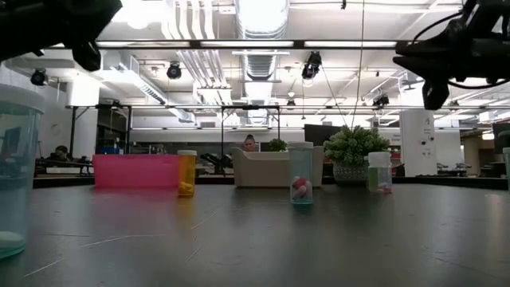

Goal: Pick and place medicine bottles into bin by pill shape (circle, oval)
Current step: Put the orange tablet bottle into the pink bin

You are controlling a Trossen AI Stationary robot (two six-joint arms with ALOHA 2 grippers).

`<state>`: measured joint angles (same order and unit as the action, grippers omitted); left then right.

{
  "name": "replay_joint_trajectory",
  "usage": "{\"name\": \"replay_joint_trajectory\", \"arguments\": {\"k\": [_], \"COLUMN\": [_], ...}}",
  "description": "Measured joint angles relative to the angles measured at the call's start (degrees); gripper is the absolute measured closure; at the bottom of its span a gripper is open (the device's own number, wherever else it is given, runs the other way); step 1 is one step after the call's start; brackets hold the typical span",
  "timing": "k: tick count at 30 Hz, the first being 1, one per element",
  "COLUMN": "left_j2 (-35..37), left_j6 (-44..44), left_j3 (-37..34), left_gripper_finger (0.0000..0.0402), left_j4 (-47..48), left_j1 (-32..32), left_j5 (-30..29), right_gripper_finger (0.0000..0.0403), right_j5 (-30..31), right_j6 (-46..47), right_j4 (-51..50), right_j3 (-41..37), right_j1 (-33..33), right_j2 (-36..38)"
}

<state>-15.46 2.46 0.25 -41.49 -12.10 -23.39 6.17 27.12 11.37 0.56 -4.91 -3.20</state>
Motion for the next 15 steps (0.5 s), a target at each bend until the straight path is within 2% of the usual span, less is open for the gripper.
{"name": "replay_joint_trajectory", "arguments": {"k": [3, 5, 10, 15], "left_j2": [-2.00, -3.98, -10.71, -18.36], "left_j6": [2.48, 4.66, 6.23, 7.63], "left_j3": [0.40, 2.50, 10.33, 20.10], "left_gripper_finger": [0.0402, 0.0402, 0.0402, 0.0402], "left_j4": [1.66, 7.17, 18.19, 29.30], "left_j1": [0.00, 0.02, 0.16, 0.53], "left_j5": [-1.07, -1.15, -2.82, -3.09], "right_gripper_finger": [0.0342, 0.0342, 0.0342, 0.0342], "right_j5": [0.49, 0.51, 1.47, 1.49], "right_j6": [-4.43, -7.85, -16.91, -22.44], "right_j4": [5.18, 10.47, 23.22, 28.59], "right_j3": [0.02, 0.01, 0.00, 0.00], "right_j1": [0.00, 0.00, 0.00, 0.00], "right_j2": [-1.48, -3.04, -8.22, -11.53]}}
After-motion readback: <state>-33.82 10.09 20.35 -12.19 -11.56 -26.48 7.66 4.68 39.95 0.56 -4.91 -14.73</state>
